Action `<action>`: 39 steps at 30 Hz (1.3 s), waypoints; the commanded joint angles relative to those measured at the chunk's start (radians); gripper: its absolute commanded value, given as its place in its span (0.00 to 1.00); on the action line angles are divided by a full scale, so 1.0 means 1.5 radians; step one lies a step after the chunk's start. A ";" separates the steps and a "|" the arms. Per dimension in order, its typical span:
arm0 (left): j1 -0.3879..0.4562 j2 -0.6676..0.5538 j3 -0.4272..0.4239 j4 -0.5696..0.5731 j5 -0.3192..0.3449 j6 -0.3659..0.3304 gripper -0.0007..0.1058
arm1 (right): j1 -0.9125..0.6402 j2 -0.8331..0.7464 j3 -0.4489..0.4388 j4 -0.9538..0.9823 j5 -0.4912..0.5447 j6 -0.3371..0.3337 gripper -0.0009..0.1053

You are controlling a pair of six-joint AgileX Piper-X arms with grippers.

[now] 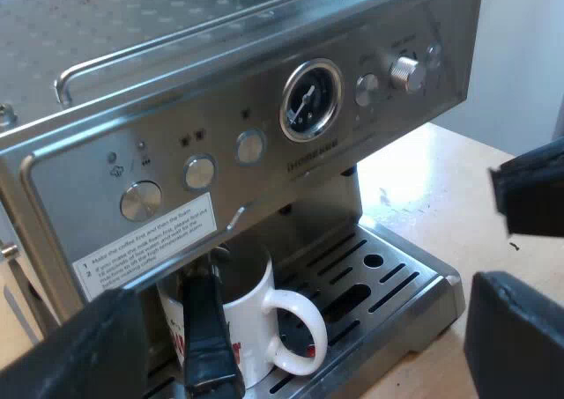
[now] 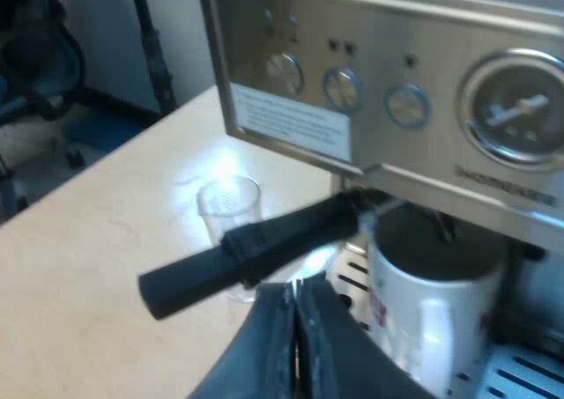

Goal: Place mug into machine

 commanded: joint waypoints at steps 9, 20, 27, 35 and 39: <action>-0.003 -0.001 -0.005 -0.013 -0.063 -0.007 0.96 | -0.012 0.075 -0.049 -0.044 -0.003 -0.008 0.01; -0.003 -0.001 -0.005 -0.007 -0.055 -0.042 0.78 | -0.062 0.099 -0.077 -0.043 -0.037 -0.007 0.01; -0.003 -0.001 -0.005 -0.011 0.009 -0.037 0.49 | -0.062 0.099 -0.077 -0.049 -0.037 -0.007 0.01; -0.003 -0.001 -0.005 -0.011 0.009 -0.037 0.71 | -0.062 0.129 -0.080 -0.080 -0.049 -0.011 0.01; -0.003 -0.001 -0.005 -0.011 0.009 -0.037 0.69 | -0.064 0.151 -0.097 -0.080 -0.047 -0.011 0.01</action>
